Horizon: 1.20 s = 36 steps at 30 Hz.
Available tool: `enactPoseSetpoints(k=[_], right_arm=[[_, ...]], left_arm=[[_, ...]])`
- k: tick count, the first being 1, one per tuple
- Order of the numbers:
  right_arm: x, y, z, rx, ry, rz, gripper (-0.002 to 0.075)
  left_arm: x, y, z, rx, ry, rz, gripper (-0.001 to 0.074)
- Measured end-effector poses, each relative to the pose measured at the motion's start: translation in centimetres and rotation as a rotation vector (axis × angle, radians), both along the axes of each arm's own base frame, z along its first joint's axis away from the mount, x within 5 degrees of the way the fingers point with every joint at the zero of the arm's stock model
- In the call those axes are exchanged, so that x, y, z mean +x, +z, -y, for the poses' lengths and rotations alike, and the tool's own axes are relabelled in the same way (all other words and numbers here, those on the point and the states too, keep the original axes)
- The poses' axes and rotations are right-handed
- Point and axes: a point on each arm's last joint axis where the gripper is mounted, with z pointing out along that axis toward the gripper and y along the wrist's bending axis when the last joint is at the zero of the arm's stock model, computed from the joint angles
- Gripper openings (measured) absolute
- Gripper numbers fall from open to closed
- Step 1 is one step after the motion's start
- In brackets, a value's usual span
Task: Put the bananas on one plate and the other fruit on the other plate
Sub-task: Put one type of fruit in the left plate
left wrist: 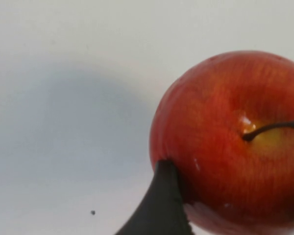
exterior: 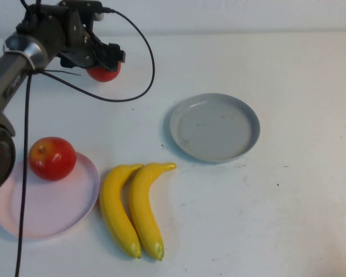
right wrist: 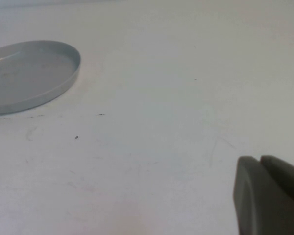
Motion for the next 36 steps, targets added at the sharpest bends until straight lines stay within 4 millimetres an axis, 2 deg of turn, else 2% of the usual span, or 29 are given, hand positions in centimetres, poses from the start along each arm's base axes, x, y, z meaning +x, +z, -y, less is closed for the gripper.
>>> enactPoseSetpoints(k=[7,13,18,22,26,31,34,36], right_arm=[[0.0,0.0,0.0,0.0,0.0,0.0,-0.0017],[0.0,0.0,0.0,0.0,0.0,0.0,-0.0017],[0.0,0.0,0.0,0.0,0.0,0.0,-0.0017],[0.0,0.0,0.0,0.0,0.0,0.0,-0.0017],[0.0,0.0,0.0,0.0,0.0,0.0,-0.0017],[0.0,0.0,0.0,0.0,0.0,0.0,-0.0017],[0.0,0.0,0.0,0.0,0.0,0.0,-0.0017],[0.0,0.0,0.0,0.0,0.0,0.0,-0.0017]], left_arm=[[-2.8,5.6,0.8,0.051,-0.025,0.006,0.0563],[-7.0,9.1,2.6,0.15,-0.073,-0.061,0.0563],[-12.7,11.5,4.0,0.159,-0.152,-0.067,0.0563],[-18.2,13.2,2.7,0.159,-0.181,-0.073,0.0563],[-22.9,13.5,0.2,0.167,-0.136,-0.134,0.0563],[-28.4,11.8,-2.7,0.186,-0.077,-0.23,0.0563],[-30.6,10.7,-3.8,0.186,-0.058,-0.259,0.0563],[-31.4,9.5,-4.2,0.189,-0.041,-0.293,0.0563]])
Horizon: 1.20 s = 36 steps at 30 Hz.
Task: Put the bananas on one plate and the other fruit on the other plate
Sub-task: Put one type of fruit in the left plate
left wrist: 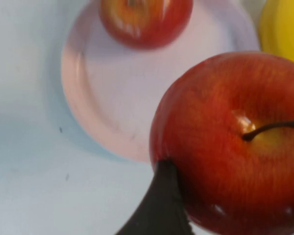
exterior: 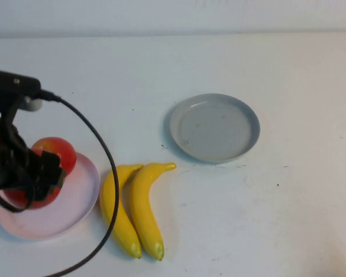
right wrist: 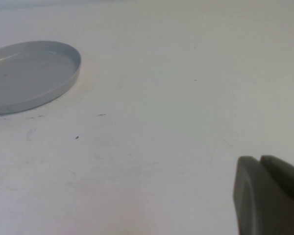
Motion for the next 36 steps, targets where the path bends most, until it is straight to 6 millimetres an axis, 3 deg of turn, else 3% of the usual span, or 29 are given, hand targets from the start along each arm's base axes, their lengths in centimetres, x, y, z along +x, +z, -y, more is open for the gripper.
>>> enactPoseSetpoints(k=[11,18,22,29,36], right_arm=[[0.0,0.0,0.0,0.0,0.0,0.0,-0.0017],[0.0,0.0,0.0,0.0,0.0,0.0,-0.0017],[0.0,0.0,0.0,0.0,0.0,0.0,-0.0017],[0.0,0.0,0.0,0.0,0.0,0.0,-0.0017],[0.0,0.0,0.0,0.0,0.0,0.0,-0.0017]], left_arm=[[-0.2,-6.5,0.1,-0.01,-0.011,-0.021,0.0563],[1.6,-9.3,0.9,0.011,-0.006,-0.056,0.0563],[2.9,-10.6,0.1,0.013,0.044,-0.077,0.0563],[3.8,-11.1,-0.9,0.024,0.072,-0.068,0.0562],[4.1,-11.1,-0.8,0.02,0.053,-0.041,0.0667]])
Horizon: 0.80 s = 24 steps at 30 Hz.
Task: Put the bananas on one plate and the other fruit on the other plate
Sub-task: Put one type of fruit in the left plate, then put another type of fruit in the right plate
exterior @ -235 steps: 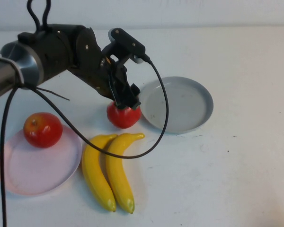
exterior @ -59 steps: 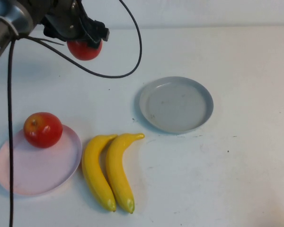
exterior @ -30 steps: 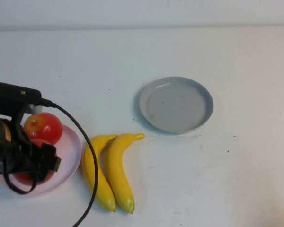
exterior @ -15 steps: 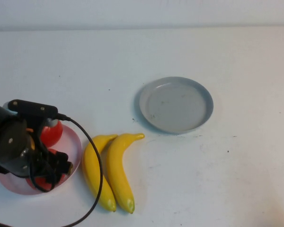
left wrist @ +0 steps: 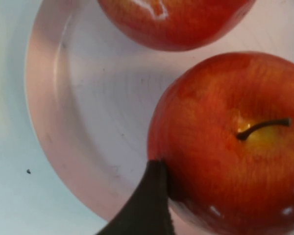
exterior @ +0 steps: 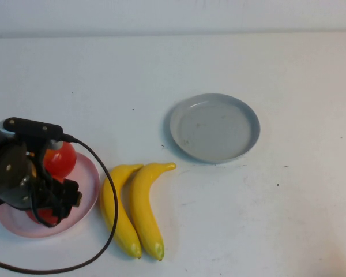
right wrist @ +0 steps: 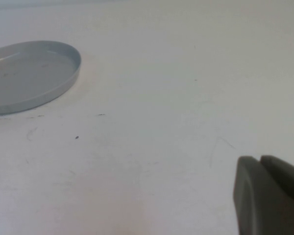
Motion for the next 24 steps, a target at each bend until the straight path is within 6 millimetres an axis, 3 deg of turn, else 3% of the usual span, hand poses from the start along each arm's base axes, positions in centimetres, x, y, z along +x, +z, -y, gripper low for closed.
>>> enactPoseSetpoints(k=[5,8,12,18,20,24], right_arm=[[0.0,0.0,0.0,0.0,0.0,0.0,-0.0017],[0.0,0.0,0.0,0.0,0.0,0.0,-0.0017],[0.0,0.0,0.0,0.0,0.0,0.0,-0.0017],[0.0,0.0,0.0,0.0,0.0,0.0,-0.0017],[0.0,0.0,0.0,0.0,0.0,0.0,-0.0017],[0.0,0.0,0.0,0.0,0.0,0.0,-0.0017]], left_arm=[[-0.3,0.8,-0.1,-0.013,0.003,0.027,0.0668],[-1.2,2.7,-0.5,-0.029,0.01,0.077,0.0668],[-3.0,5.9,-1.2,-0.054,0.03,0.143,0.0668],[-7.3,9.7,-2.5,-0.139,0.074,0.203,0.0663],[-9.0,10.8,-3.1,-0.166,0.082,0.233,0.0599],[-12.1,12.7,-4.2,-0.209,0.081,0.33,0.0294]])
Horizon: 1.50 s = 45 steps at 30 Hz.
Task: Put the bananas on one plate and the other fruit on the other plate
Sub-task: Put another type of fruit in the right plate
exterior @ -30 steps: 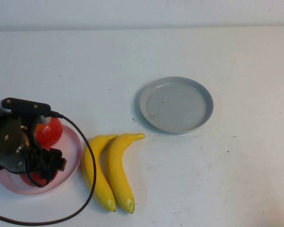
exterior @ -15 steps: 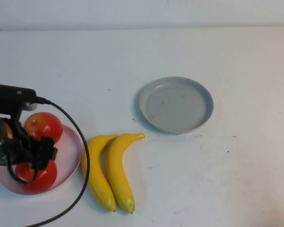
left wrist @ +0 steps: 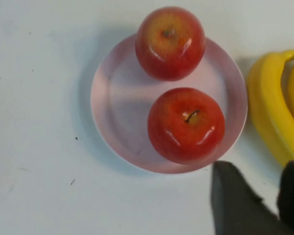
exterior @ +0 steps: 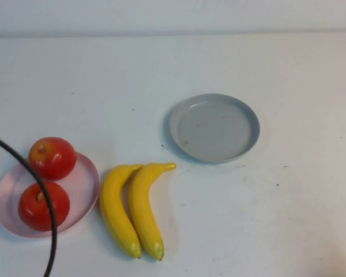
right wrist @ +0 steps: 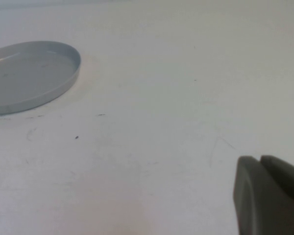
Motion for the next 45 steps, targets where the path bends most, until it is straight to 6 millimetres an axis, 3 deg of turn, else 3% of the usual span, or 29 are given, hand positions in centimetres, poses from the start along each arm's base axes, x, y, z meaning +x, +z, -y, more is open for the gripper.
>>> enactPoseSetpoints(k=[1,2,5,10,16,22,27,36,41,45], right_arm=[[0.0,0.0,0.0,0.0,0.0,0.0,-0.0017],[0.0,0.0,0.0,0.0,0.0,0.0,-0.0017],[0.0,0.0,0.0,0.0,0.0,0.0,-0.0017],[0.0,0.0,0.0,0.0,0.0,0.0,-0.0017],[0.0,0.0,0.0,0.0,0.0,0.0,-0.0017],[0.0,0.0,0.0,0.0,0.0,0.0,-0.0017],[0.0,0.0,0.0,0.0,0.0,0.0,-0.0017],[0.0,0.0,0.0,0.0,0.0,0.0,-0.0017],[0.0,0.0,0.0,0.0,0.0,0.0,-0.0017],[0.0,0.0,0.0,0.0,0.0,-0.002,-0.0017]], left_arm=[[-0.7,0.4,-0.3,-0.008,0.002,0.021,0.0182],[-1.4,0.7,-0.5,-0.017,0.003,0.044,0.0118],[-3.0,1.3,-1.1,-0.045,0.005,0.1,0.0035],[-4.5,0.7,-1.6,-0.06,0.006,0.125,0.0004],[-4.7,0.5,-1.8,-0.05,0.016,0.121,0.0],[-3.3,0.2,-0.9,-0.036,-0.119,0.404,0.0],[-3.2,-2.1,-0.4,-0.081,-0.18,0.618,0.0],[-6.4,-8.9,-2.0,-0.089,-0.107,0.899,0.0],[-7.5,-12.8,-2.7,-0.095,-0.012,0.937,0.0],[-7.5,-14.2,-2.7,-0.095,0.001,0.875,0.0]])
